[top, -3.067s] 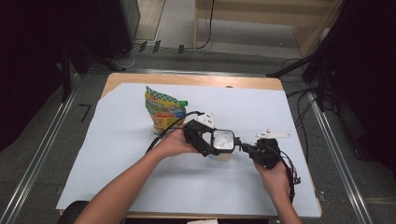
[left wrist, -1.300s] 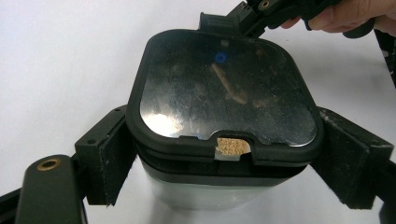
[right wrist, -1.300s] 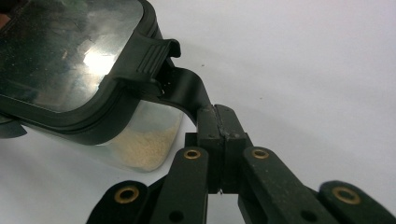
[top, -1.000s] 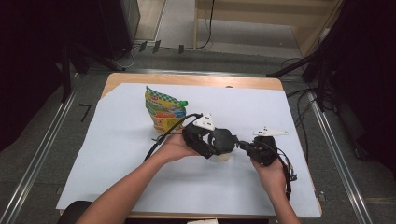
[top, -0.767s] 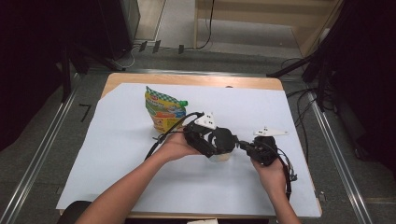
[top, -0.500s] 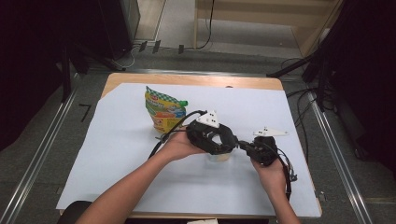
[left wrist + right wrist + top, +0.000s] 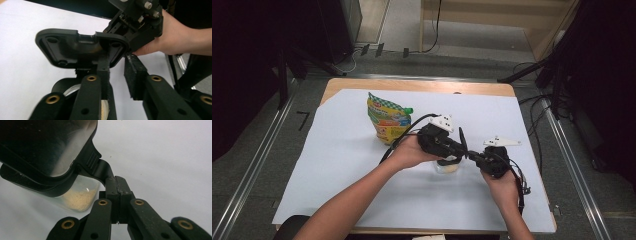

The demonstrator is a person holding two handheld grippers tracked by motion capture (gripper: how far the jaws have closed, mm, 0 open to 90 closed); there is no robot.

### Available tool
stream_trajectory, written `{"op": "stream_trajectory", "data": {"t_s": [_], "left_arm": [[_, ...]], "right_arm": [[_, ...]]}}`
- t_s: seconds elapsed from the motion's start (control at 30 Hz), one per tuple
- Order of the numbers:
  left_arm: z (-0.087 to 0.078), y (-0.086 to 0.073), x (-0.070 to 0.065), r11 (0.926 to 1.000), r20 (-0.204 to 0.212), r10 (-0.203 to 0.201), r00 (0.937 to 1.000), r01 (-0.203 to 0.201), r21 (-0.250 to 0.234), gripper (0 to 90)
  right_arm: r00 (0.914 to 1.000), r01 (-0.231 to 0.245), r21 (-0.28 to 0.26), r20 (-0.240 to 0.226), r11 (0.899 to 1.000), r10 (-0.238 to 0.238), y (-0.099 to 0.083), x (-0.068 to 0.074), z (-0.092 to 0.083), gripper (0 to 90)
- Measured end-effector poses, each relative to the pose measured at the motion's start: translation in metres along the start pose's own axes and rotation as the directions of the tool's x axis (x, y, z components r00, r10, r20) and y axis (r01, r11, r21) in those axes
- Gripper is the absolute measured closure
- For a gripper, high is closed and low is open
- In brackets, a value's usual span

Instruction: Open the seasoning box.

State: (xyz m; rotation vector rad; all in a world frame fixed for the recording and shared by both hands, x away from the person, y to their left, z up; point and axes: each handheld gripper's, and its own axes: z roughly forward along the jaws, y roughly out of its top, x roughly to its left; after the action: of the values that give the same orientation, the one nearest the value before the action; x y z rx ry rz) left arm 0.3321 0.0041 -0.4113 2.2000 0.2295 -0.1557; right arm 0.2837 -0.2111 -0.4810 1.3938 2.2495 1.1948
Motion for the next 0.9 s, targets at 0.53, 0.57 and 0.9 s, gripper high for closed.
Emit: {"op": "stream_trajectory", "data": {"t_s": [0.53, 0.57, 0.9], "left_arm": [[0.012, 0.005, 0.010, 0.9993, 0.052, -0.032, 0.9981, 0.031, 0.023, 80.2], [0.010, 0.005, 0.010, 0.9993, 0.055, -0.033, 0.9980, 0.032, 0.019, 79.6], [-0.014, -0.001, 0.007, 0.9994, 0.055, -0.035, 0.9979, 0.035, -0.005, 74.8]], "right_arm": [[1.0000, 0.006, -0.010, -0.006, 1.000, -0.006, 0.000, 0.000, -0.005, 90.0], [0.9999, 0.008, -0.013, -0.007, 1.000, -0.008, -0.001, 0.001, -0.007, 90.0], [0.9990, 0.001, -0.040, -0.044, 0.999, -0.002, -0.010, 0.017, -0.027, 90.0]]}}
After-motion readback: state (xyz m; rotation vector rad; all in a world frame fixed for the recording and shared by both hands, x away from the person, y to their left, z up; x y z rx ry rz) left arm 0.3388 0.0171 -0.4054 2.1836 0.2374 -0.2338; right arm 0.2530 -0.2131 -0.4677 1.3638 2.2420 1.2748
